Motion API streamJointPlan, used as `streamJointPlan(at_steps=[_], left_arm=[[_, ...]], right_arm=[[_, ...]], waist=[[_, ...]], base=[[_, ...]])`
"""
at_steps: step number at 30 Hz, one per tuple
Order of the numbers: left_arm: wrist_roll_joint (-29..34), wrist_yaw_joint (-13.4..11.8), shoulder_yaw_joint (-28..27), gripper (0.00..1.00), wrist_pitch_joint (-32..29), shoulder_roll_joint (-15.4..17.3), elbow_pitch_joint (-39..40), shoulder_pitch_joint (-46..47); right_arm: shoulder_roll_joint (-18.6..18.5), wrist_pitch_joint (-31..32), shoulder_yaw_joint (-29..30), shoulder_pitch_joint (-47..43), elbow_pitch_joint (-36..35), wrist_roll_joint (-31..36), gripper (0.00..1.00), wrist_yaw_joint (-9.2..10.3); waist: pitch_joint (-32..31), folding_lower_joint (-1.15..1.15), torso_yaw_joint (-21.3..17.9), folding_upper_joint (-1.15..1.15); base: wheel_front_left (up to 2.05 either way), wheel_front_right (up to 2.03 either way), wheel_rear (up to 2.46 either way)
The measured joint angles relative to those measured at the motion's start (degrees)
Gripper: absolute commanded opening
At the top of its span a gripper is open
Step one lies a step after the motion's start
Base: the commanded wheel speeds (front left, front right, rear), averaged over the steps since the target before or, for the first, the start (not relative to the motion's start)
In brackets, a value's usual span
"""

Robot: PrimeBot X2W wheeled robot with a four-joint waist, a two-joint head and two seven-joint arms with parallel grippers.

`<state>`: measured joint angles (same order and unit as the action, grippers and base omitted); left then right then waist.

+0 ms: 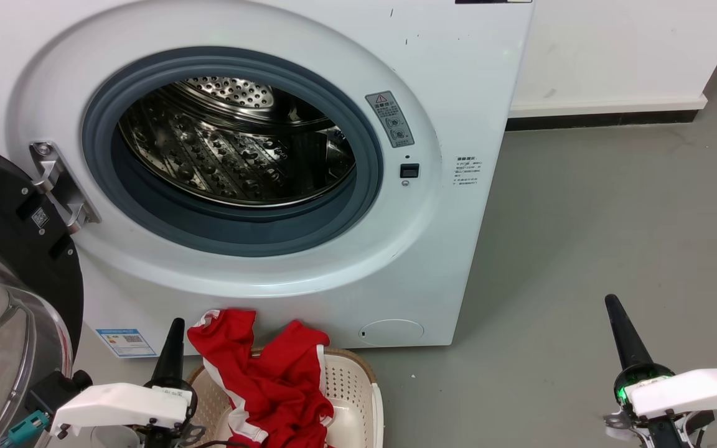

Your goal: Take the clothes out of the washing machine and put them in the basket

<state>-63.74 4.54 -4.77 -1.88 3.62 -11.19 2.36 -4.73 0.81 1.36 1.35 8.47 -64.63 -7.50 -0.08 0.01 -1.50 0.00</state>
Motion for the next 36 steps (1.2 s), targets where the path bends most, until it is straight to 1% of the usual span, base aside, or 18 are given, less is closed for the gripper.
streamJointPlan(at_steps=[19,36], left_arm=[[-10.7,1.0,-0.7,0.00,-1.7,-0.2,-1.1,1.2],[-19.0,1.9,-1.2,0.00,-3.1,-0.5,-1.9,2.4]], right_arm=[[0.0,1.3,0.9,1.6,2.0,-11.2,0.00,0.00],[0.0,2.4,1.8,2.9,3.6,-19.6,0.00,0.00]], waist=[[0.1,0.00,0.5,0.00],[0.2,-0.01,0.9,0.00]], base=[[0.00,0.00,0.00],[0.00,0.00,0.00]])
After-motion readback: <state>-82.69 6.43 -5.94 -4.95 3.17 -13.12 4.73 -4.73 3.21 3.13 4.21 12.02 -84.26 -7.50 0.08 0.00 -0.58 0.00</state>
